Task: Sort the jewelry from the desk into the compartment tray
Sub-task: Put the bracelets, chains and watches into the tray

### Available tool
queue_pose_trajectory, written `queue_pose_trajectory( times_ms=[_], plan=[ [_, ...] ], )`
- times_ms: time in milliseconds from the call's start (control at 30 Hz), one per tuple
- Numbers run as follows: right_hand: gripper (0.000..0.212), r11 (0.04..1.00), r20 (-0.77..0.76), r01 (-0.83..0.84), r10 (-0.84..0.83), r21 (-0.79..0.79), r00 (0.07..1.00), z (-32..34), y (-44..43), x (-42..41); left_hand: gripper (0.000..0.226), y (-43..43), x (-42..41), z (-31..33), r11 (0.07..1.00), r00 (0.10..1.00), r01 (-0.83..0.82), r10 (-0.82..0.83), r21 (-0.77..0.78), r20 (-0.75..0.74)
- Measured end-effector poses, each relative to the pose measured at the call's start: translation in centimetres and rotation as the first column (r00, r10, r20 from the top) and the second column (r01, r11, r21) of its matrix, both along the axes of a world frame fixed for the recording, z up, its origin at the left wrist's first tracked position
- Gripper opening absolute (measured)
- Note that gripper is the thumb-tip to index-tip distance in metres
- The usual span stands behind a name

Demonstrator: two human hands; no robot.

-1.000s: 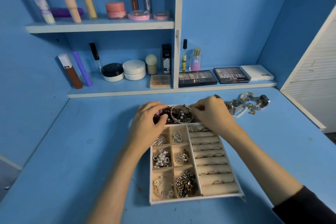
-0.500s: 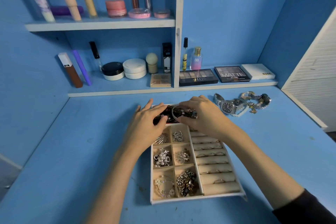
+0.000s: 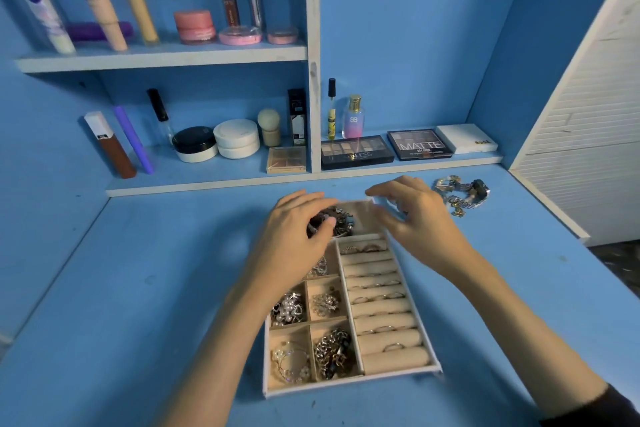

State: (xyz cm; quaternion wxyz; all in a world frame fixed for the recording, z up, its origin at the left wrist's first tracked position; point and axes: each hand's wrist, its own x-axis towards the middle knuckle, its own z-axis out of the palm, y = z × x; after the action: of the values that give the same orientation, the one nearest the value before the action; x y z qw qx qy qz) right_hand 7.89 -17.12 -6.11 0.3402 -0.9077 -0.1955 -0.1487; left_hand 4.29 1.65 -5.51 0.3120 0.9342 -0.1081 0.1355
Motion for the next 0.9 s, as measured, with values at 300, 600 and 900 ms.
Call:
queue_pose_trajectory(
  times_ms=[300, 600, 900],
  plan=[
    [0.022, 0.894, -0.037, 0.448, -0.448, 0.006, 0.893, -1.0, -9.1, 2.1, 0.027, -6.7, 0.9, 0.6, 0.982, 0.983, 0.185, -0.185, 0.040, -0.014],
    [0.022, 0.824, 0.024, 0.459, -0.479, -0.333, 0.877, -2.9, -11.2, 2.8, 0.031, -12.3, 2.3, -0.5, 0.947, 0.973, 0.231, -0.222, 0.225, -0.064],
    [0.004, 0.899, -0.074, 0.437, -0.435, 0.018, 0.897, -2.6, -13.1, 1.4, 0.026, -15.1, 3.2, -1.0, 0.893, 0.977, 0.200, -0.210, 0.402, -0.020]
  ],
)
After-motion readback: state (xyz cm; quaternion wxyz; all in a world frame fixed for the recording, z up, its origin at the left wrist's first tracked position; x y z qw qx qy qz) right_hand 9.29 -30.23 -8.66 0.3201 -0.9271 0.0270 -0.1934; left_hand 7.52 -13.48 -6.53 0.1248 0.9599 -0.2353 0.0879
